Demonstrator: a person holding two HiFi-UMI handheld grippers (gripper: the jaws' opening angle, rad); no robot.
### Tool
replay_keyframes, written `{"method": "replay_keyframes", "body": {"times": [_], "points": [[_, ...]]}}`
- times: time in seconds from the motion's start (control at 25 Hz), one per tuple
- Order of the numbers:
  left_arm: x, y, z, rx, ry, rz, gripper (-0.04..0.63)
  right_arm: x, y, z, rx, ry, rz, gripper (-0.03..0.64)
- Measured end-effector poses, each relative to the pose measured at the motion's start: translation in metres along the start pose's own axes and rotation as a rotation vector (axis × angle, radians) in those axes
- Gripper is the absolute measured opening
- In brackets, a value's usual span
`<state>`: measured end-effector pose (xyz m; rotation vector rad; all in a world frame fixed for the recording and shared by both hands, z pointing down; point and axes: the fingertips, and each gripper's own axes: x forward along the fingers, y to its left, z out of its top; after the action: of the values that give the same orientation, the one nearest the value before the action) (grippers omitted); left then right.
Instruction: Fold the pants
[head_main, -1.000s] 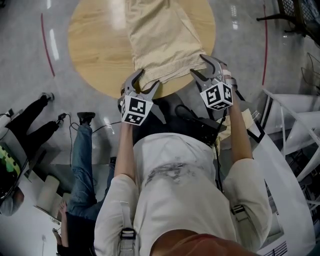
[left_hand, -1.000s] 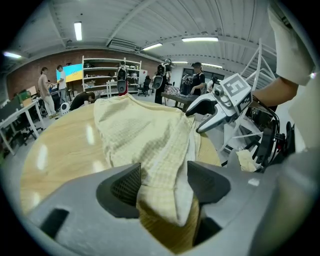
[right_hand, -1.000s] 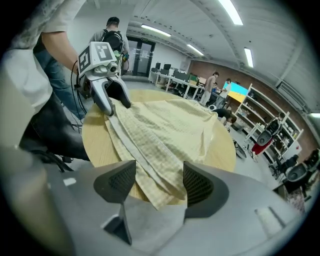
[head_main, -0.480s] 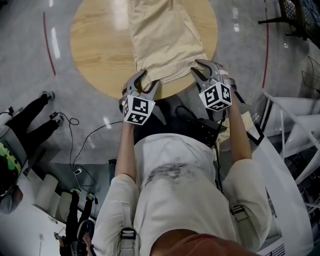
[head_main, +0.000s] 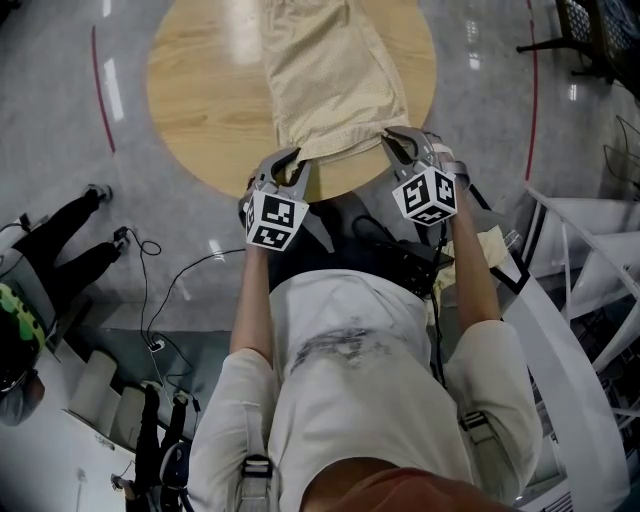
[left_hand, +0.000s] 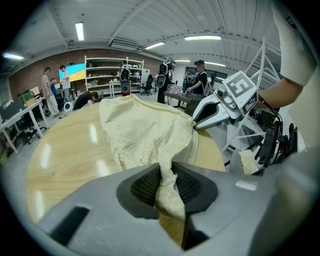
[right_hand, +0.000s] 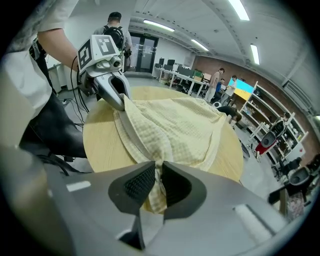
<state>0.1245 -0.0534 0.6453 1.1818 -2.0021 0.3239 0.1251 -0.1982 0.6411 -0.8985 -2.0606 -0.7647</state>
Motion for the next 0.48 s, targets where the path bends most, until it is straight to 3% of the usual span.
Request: {"method": "replay_keyframes", "body": {"times": [0.48], "points": [[-0.034,-0.012,-0.008,0.005,-0.012,-0.01,0.067,-0.029,0.03,0.016,0.011,-0.016,0.024,0.049]]}}
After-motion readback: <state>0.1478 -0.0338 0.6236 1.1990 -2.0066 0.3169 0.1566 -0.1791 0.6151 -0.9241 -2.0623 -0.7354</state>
